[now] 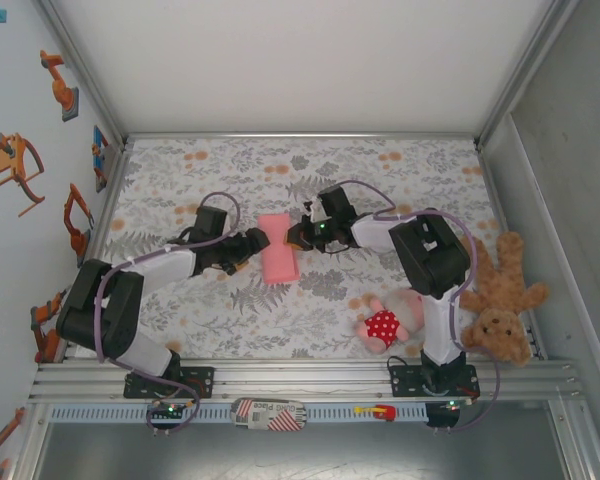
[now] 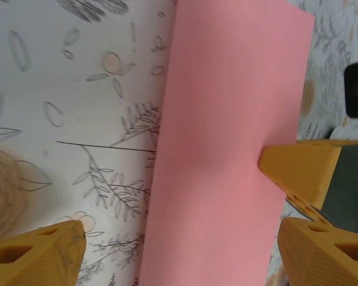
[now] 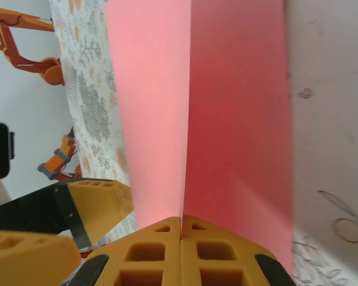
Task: Fold a paper plane with a square sheet of paper (pick it up from the middle)
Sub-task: First fold in half a square sheet of paper at the center of the table.
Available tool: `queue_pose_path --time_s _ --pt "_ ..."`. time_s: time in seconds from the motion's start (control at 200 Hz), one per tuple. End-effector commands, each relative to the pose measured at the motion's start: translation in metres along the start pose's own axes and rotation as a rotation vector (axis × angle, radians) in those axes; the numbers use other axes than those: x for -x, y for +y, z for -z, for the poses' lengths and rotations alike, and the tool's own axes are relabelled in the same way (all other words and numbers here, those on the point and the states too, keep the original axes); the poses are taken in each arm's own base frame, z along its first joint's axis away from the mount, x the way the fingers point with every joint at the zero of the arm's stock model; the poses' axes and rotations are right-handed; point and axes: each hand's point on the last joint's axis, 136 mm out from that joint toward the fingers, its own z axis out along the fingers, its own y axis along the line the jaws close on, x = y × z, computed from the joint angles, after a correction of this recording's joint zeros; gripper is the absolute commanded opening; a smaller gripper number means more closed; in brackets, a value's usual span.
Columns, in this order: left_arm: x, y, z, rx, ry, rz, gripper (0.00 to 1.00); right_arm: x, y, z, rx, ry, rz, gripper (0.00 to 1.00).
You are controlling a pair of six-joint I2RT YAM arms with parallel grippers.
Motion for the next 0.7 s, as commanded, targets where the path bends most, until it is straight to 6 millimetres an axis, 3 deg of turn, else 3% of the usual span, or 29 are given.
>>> queue_pose_path --time_s 0.0,0.27,0.696 --pt "-0.002 -0.008 -0.005 0.017 0.022 -0.046 0.82 0.005 -0.008 -0.001 -0.034 -0.002 0.034 0.0" --pt "0.0 -0.013 -0.023 0.043 0.044 -0.034 0.74 0.005 0.0 -0.007 0.005 0.04 0.047 0.0" --pt "0.004 0.012 -0.031 0.187 0.035 0.007 0.54 0.007 0.004 -0.013 0.009 0.085 0.062 0.04"
